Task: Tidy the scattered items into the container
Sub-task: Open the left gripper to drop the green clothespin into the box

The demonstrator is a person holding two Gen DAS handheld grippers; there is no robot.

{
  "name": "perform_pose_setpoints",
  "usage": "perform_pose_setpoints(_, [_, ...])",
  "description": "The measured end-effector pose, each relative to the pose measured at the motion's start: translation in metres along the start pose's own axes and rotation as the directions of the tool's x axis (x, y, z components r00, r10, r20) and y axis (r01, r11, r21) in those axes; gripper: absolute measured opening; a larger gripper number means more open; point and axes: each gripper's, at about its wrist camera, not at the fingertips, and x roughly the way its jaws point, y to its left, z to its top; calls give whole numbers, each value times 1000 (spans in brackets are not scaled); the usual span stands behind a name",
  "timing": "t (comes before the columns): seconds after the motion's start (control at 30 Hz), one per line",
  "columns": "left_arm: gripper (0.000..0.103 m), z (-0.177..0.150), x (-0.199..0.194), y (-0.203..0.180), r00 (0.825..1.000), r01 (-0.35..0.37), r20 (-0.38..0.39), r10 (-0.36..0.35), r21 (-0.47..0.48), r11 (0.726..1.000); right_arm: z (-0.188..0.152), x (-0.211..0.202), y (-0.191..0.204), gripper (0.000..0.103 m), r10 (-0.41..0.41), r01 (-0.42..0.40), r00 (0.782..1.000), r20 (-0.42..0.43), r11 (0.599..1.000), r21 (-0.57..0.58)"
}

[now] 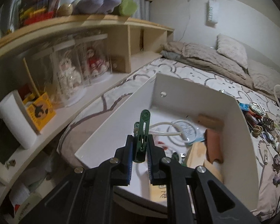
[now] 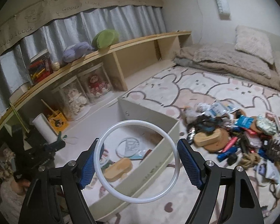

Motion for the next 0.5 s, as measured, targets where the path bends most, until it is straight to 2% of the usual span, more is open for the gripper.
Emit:
perform_pose_setpoints(0.4, [14, 0, 7, 22, 1000, -11, -1, 11, -72, 997, 18, 51, 28, 81, 62, -67, 991, -115, 997, -38])
perform_pose_setpoints(0.47, [27, 0, 8, 25, 1000, -15, -4, 15, -89, 996, 20, 60, 31, 81, 69, -75, 989, -133, 997, -37])
perform_pose_setpoints(0.5, [44, -1, 8, 26, 1000, -18, 0, 18, -98, 995, 20, 65, 32, 81, 70, -76, 987, -142, 996, -37])
